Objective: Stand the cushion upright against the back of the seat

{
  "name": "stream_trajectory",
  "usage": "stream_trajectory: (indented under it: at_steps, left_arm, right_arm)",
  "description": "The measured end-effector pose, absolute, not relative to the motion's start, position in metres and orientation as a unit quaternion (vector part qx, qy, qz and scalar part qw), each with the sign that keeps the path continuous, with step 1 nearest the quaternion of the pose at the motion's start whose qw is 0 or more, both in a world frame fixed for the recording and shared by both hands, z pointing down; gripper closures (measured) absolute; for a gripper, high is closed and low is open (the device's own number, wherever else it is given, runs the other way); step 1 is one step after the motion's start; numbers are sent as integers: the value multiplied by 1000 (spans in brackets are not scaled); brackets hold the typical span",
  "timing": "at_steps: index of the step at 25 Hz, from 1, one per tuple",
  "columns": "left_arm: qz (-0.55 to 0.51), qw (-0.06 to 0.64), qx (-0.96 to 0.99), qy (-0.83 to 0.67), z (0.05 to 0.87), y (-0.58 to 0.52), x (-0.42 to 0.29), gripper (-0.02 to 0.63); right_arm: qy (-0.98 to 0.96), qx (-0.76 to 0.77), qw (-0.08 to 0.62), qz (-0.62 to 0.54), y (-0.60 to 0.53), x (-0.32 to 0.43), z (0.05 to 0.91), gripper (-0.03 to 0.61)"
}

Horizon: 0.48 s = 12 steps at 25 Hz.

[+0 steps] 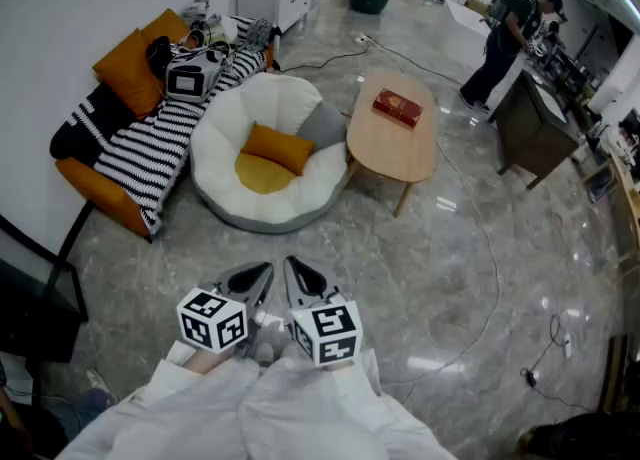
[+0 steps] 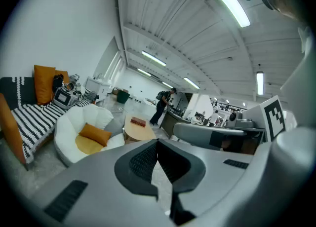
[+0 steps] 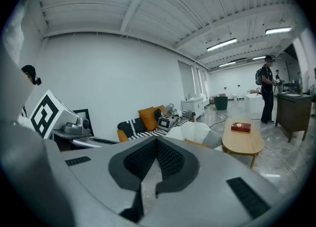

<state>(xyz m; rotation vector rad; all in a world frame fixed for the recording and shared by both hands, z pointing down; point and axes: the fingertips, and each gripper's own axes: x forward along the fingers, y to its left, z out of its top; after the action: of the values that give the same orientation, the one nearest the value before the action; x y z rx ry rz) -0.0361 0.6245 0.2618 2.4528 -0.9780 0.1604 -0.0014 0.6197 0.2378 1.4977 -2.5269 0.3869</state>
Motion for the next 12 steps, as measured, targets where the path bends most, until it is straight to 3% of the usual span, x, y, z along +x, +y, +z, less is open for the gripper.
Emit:
stream_trajectory:
  at_steps: [12]
  left_arm:
    - [50, 249, 893, -372, 261, 604, -44, 606]
  right_arm:
    - [-849, 506, 88, 127, 605, 0, 238, 568]
